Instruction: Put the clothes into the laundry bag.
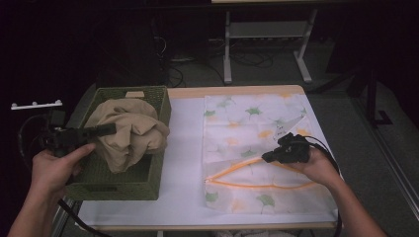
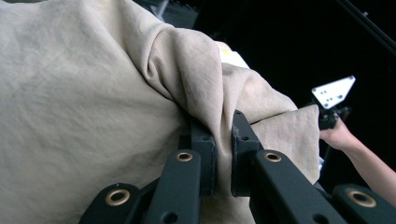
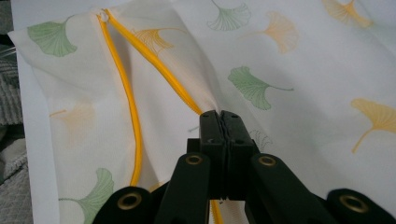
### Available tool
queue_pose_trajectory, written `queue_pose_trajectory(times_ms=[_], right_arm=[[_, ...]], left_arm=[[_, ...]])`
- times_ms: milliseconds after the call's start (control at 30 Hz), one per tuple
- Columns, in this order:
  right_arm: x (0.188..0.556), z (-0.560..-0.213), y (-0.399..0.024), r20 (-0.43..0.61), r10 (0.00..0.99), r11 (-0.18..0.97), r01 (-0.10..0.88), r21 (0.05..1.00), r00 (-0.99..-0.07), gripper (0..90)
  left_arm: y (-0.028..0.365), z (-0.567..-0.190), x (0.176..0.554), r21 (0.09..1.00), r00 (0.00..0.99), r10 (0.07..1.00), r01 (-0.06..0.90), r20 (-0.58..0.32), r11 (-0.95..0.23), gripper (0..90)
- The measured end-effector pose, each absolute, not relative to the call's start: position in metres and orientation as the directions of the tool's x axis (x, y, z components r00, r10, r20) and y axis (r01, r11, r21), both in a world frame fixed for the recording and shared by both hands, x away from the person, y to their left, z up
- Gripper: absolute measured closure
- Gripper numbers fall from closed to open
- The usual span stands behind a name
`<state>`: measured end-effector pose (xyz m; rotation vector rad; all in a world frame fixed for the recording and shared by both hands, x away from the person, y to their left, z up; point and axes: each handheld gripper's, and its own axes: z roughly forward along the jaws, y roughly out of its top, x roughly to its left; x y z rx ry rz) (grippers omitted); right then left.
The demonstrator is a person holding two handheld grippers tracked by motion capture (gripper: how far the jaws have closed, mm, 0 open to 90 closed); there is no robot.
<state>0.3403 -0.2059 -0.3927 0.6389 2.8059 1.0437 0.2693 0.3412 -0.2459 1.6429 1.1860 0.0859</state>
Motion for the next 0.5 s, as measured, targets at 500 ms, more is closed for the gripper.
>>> queue_pose_trajectory(times_ms=[500], right_arm=[[0.352,-0.363,-0.205,0.062,0.405,0.665,0.341,0.665,-0.912,88.5]], left_arm=[[0.308,-0.215,0.274,0.789,0.597,0.65,0.615,-0.47,0.007,83.8]])
